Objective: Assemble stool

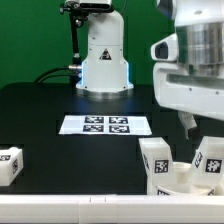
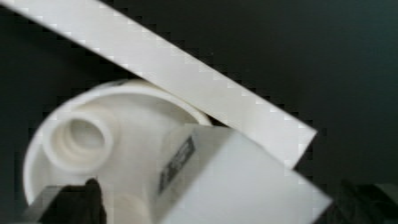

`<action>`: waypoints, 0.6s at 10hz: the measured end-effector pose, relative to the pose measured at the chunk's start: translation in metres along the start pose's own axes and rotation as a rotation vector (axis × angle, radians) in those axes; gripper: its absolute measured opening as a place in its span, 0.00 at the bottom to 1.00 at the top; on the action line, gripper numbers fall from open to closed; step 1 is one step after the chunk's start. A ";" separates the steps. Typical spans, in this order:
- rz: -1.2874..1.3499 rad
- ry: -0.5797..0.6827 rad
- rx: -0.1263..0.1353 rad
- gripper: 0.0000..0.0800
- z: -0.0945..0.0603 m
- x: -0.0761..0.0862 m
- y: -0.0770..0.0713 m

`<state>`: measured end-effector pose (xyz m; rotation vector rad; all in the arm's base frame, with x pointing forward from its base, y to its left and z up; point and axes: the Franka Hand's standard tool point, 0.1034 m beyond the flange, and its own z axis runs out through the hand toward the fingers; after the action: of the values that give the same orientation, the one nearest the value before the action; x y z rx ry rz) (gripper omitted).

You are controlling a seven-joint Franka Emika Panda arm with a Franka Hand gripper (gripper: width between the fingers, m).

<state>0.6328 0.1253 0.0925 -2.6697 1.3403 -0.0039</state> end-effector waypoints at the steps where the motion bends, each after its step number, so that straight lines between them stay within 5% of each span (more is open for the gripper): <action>1: -0.197 -0.009 -0.003 0.81 -0.005 -0.002 -0.006; 6: -0.762 -0.012 -0.033 0.81 -0.004 -0.010 -0.006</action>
Offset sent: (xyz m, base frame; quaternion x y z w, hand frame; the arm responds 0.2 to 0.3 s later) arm 0.0000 0.0000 0.0000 0.0000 0.0000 -0.1938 0.9810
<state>0.6317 0.1361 0.0976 -3.0114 0.2533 -0.0524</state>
